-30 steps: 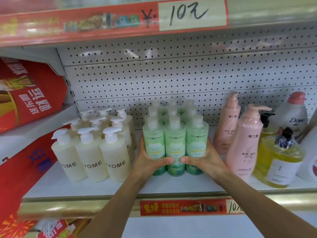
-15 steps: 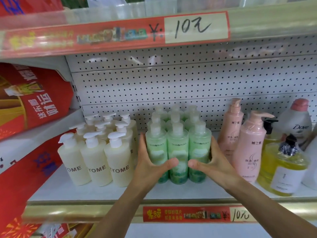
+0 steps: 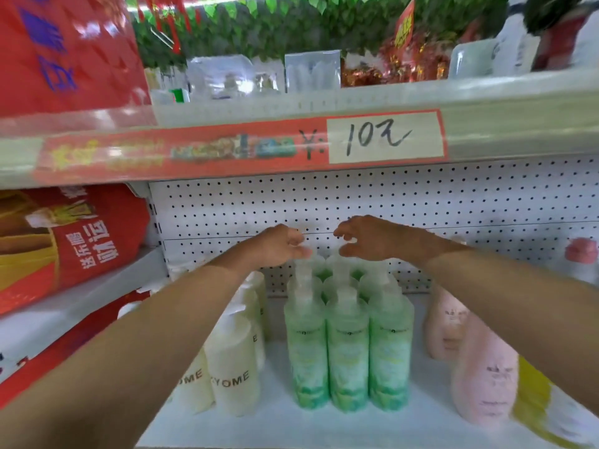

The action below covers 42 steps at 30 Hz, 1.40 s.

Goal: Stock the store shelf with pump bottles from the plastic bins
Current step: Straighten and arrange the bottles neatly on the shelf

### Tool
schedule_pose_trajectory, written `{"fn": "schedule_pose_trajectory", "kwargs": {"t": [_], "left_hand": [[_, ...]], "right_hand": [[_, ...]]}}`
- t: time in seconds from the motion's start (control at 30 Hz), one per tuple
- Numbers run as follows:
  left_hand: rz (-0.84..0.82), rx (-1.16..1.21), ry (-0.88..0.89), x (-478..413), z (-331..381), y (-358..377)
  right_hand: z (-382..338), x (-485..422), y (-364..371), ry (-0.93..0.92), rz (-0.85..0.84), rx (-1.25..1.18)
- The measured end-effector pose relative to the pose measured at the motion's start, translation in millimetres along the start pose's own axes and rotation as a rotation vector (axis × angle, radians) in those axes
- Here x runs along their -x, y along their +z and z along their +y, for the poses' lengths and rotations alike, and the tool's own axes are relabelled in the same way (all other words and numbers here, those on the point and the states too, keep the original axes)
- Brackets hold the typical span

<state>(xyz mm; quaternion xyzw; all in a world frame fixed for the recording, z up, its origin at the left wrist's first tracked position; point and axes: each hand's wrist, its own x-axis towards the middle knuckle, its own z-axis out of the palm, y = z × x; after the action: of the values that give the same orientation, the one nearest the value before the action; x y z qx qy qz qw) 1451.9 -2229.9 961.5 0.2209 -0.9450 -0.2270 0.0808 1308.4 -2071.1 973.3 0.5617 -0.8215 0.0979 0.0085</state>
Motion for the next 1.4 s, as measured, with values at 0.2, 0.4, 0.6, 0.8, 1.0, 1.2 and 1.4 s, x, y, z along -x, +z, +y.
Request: {"fn": "schedule_pose_trajectory", "kwargs": {"t": [0.2, 0.4, 0.6, 0.8, 1.0, 1.2, 1.4], "left_hand": [[-0.024, 0.144, 0.006, -27.0, -16.9, 18.4], [0.017, 0.098, 0.082, -33.2, -27.6, 20.9], [-0.012, 0.086, 0.113, -22.2, -29.2, 16.8], [-0.028, -0.002, 0.089, -13.2, -15.2, 18.0], [-0.009, -0.02, 0.129, -6.1, -15.7, 18.8], [-0.027, -0.011, 0.097, -11.2, -13.6, 20.1], [-0.039, 0.037, 0.069, -9.7, -18.6, 23.5]], "right_hand": [[5.0, -26.1, 17.9, 0.041, -0.057, 0.177], [2.3, -24.4, 13.6, -0.009, -0.087, 0.17], [1.0, -23.6, 15.2, -0.005, -0.078, 0.104], [4.2, -13.7, -3.5, 0.083, -0.111, 0.022], [29.0, 2.8, -0.8, 0.213, -0.159, 0.108], [33.5, 1.7, 0.2, 0.155, -0.098, 0.074], [28.9, 0.2, -3.6, 0.139, -0.172, 0.113]]}}
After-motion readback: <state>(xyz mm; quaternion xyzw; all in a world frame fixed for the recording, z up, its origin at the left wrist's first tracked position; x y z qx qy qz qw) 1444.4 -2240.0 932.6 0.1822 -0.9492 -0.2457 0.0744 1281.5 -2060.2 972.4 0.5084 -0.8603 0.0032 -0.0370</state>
